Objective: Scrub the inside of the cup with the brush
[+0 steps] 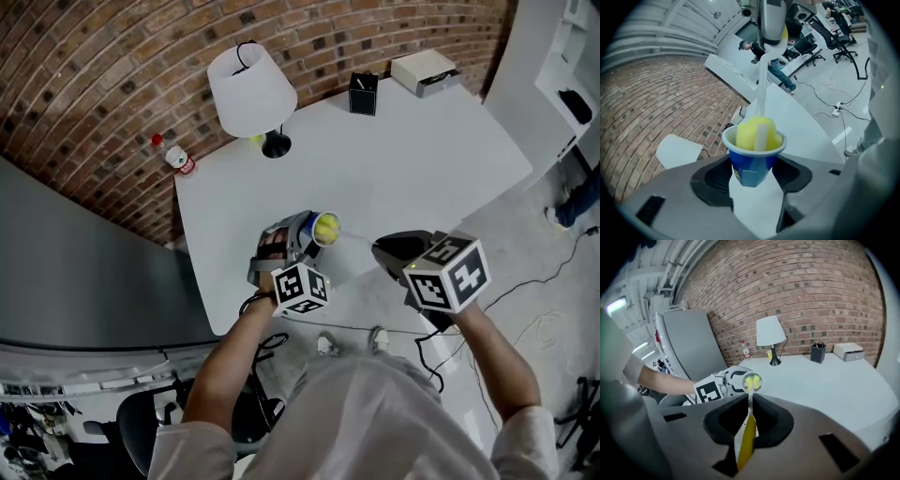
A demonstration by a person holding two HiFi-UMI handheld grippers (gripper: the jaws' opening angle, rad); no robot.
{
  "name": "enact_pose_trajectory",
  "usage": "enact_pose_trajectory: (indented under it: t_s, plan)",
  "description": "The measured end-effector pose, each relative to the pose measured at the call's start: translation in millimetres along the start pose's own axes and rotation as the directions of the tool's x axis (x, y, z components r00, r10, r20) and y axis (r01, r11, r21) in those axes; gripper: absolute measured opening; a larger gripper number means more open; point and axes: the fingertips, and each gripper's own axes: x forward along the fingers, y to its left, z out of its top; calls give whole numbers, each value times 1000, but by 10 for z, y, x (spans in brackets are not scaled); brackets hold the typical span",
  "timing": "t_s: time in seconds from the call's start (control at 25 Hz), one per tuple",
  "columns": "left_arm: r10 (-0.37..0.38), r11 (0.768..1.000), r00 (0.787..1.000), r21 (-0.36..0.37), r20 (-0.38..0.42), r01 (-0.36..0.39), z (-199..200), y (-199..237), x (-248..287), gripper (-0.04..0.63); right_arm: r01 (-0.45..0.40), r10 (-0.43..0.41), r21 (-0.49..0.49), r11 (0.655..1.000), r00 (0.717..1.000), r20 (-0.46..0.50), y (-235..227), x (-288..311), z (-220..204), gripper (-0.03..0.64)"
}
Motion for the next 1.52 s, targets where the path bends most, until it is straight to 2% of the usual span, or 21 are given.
enact_pose_trajectory:
  t_s: [0.2, 0.4, 0.48, 0.6, 0.8, 0.96, 1.16, 1.32, 1.52]
  plan:
    - [23, 1000, 1000, 2, -10, -23, -64, 25, 1, 275, -40, 34, 218, 975, 999, 31, -25, 77, -111, 28]
    - [38, 999, 999, -5, -8, -38, -122, 67, -19, 275, -104, 72, 417, 903, 993, 92, -5, 121, -129, 28]
    - [39, 999, 999, -10, -3, -39, -149, 77, -19, 275, -121, 79, 465, 877, 991, 108, 3, 139, -123, 28]
    - [40, 999, 999, -16, 4, -40, -177, 78, -18, 275, -115, 72, 470, 875, 992, 108, 31, 158, -116, 28]
    - [36, 999, 999, -41, 25, -35, -214, 80, 3, 275, -66, 38, 413, 908, 996, 77, 74, 177, -86, 28]
    - [29, 996, 999, -89, 28, -27, -298, 78, 55, 275, -17, 0, 349, 937, 999, 50, 106, 198, -62, 26]
    - [8, 986, 1000, -164, 28, -4, -434, 68, 110, 275, 11, -27, 323, 946, 999, 45, 146, 204, -59, 26]
    - [-20, 964, 1000, -266, 14, 23, -622, 71, 175, 275, 21, -44, 332, 943, 997, 64, 181, 231, -38, 26]
    - [-64, 908, 998, -413, 22, 67, -805, 60, 250, 275, 29, -67, 351, 936, 993, 97, 230, 299, 15, 26]
